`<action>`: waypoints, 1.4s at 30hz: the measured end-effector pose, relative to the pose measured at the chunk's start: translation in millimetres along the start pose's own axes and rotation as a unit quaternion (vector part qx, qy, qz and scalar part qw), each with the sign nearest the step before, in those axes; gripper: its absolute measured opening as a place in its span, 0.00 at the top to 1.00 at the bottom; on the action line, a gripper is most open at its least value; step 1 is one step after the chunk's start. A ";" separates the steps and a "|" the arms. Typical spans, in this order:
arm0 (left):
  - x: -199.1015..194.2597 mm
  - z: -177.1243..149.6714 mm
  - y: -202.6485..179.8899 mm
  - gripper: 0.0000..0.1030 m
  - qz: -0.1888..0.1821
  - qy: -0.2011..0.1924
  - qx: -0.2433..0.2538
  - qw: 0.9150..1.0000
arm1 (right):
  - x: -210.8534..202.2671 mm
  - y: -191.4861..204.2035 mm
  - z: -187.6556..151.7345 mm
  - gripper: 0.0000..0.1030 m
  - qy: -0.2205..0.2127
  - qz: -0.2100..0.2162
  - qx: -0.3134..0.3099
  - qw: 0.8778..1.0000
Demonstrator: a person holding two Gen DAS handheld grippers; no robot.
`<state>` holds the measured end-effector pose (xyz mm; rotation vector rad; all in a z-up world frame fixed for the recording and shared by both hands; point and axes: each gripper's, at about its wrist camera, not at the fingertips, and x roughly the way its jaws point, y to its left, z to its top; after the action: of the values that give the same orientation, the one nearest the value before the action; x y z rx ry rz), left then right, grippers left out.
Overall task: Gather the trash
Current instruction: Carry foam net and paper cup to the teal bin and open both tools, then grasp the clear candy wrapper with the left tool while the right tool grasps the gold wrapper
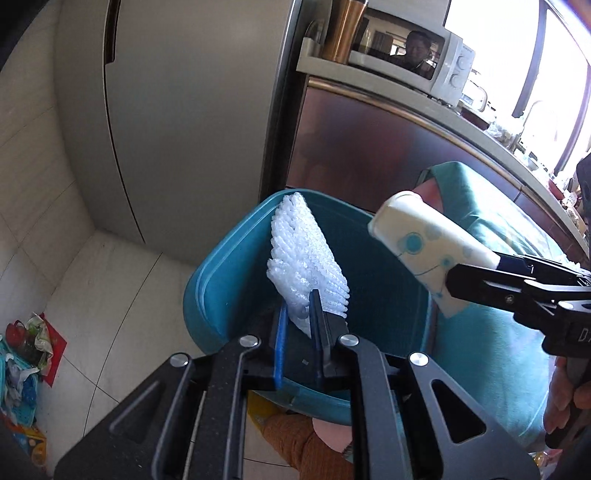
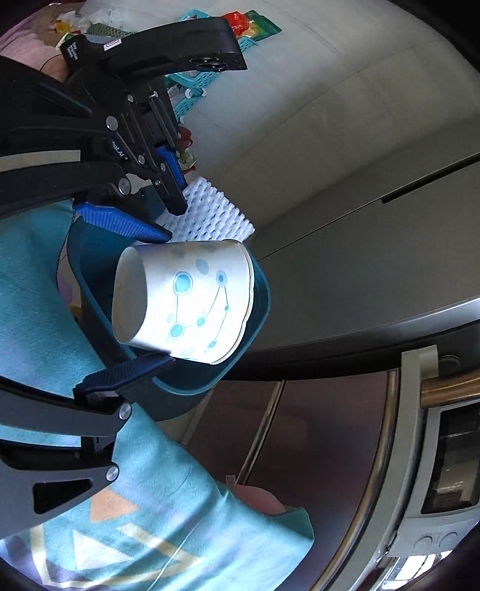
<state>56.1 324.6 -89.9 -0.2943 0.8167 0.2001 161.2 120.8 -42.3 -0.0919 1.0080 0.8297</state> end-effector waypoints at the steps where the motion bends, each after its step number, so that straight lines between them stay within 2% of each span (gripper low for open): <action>1: 2.4 -0.3 -0.9 0.88 0.000 0.003 -0.002 1.000 | 4.4 1.3 1.1 0.42 0.003 -0.004 0.004 1.000; 4: 14.6 2.0 -4.2 0.84 0.001 0.012 -0.006 1.000 | 17.5 -0.5 5.3 0.40 0.018 -0.016 0.013 1.000; 7: 23.6 -2.6 -3.6 0.78 0.004 0.014 -0.008 1.000 | 20.3 -5.3 5.9 0.33 0.015 -0.019 0.022 0.999; 9: 25.7 -4.8 -3.9 0.78 0.004 0.016 -0.008 1.000 | 14.8 -7.0 1.9 0.33 0.011 -0.015 0.026 0.999; 12: 22.4 -6.2 -5.8 0.78 0.001 0.006 -0.005 1.000 | -3.1 -10.1 -6.2 0.33 -0.007 -0.005 0.029 1.000; 15: 7.8 -6.4 -12.7 0.73 -0.019 -0.015 -0.002 1.000 | -25.2 -15.0 -12.2 0.33 -0.029 0.009 0.028 0.999; 17: -6.7 -7.1 -22.1 0.66 -0.030 -0.032 0.010 0.999 | -44.0 -17.5 -18.5 0.33 -0.046 0.014 0.024 0.999; 21: -33.2 -5.7 -51.6 0.60 -0.059 -0.066 0.043 0.995 | -87.8 -22.9 -36.6 0.32 -0.084 0.014 0.016 0.996; 27: -67.3 -12.8 -116.3 0.54 -0.125 -0.101 0.115 0.980 | -155.6 -48.1 -75.2 0.32 -0.144 -0.010 0.033 0.989; 31: -78.9 -20.5 -164.3 0.53 -0.178 -0.102 0.156 0.966 | -196.2 -69.5 -108.0 0.32 -0.179 -0.055 0.066 0.980; 38: -73.3 -41.8 -258.1 0.52 -0.253 -0.063 0.213 0.942 | -261.5 -108.8 -169.0 0.31 -0.233 -0.158 0.131 0.950; 42: -56.2 -58.0 -304.9 0.52 -0.274 -0.027 0.236 0.932 | -271.5 -133.5 -187.4 0.29 -0.233 -0.201 0.160 0.938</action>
<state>66.2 14.8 -30.8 -0.0514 0.6744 -0.5075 43.7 -208.3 25.0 0.1685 0.6294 0.2795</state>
